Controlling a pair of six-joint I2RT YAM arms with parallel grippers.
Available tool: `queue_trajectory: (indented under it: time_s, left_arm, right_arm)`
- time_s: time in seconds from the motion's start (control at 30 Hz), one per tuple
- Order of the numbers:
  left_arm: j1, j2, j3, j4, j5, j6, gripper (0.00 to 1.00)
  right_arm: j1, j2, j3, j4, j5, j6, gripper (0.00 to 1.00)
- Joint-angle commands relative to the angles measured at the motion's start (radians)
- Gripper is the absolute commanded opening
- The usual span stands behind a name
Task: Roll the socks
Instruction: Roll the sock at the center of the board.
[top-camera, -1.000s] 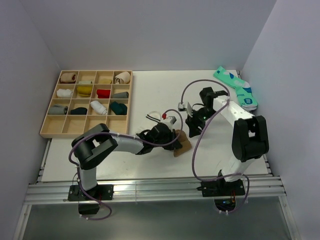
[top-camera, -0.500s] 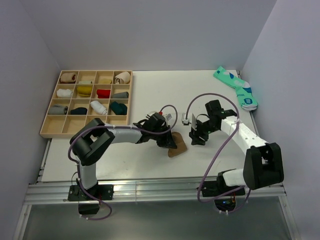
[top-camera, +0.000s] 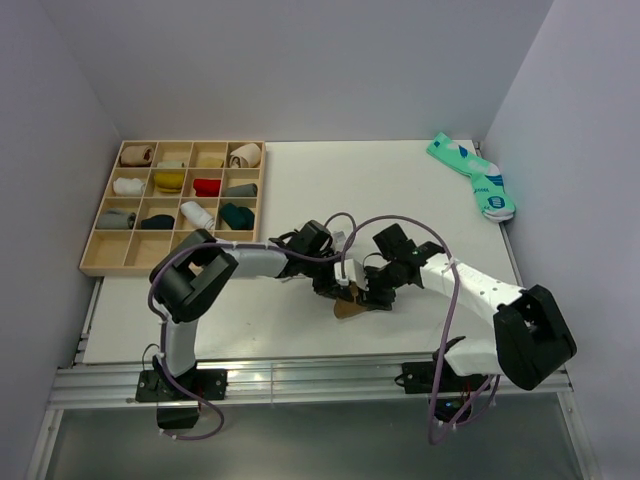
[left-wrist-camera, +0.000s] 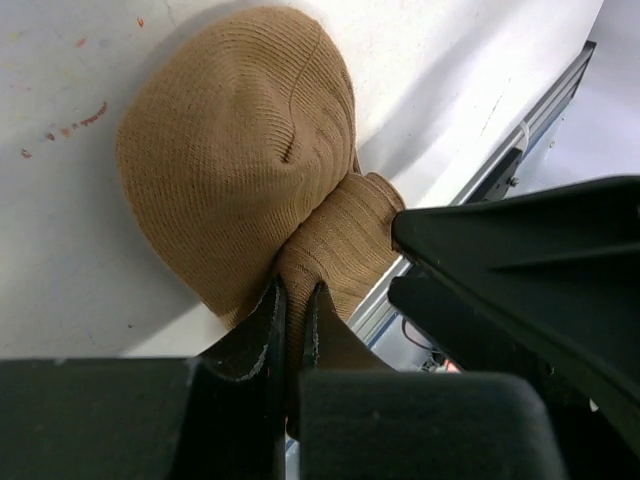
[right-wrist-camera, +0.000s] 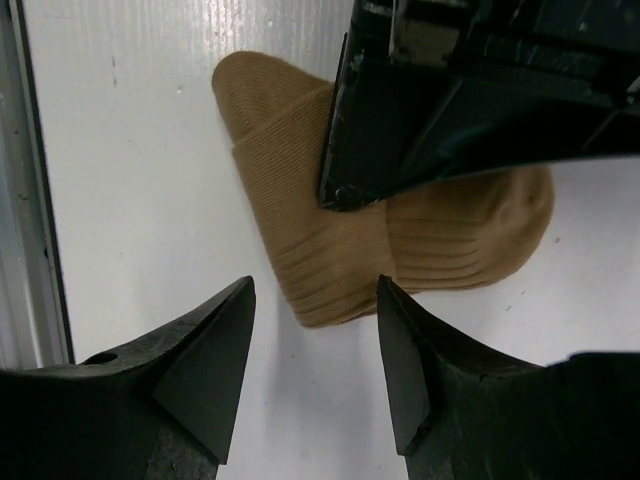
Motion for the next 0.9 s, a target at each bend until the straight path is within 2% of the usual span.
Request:
queue_trajectory:
  time_s: [0.0,0.53,0.67,0.87]
  left_arm:
    - [0.002,0.057,-0.006,-0.117,-0.004,0.021,0.00]
    - [0.039,0.073,-0.015,-0.089,0.031,0.026,0.00]
    - [0.051,0.070,-0.041,-0.027,0.051,0.006,0.02]
    - [0.056,0.061,-0.097,0.069,0.066,-0.037,0.10]
  right_arm:
    - [0.040,-0.032,-0.009,0.086,0.047,0.030,0.60]
    - [0.169,0.089,-0.027,0.132,0.171,0.069,0.59]
    - [0.180,0.110,-0.024,0.138,0.194,0.075,0.58]
    - [0.180,0.173,0.006,0.123,0.194,0.084,0.55]
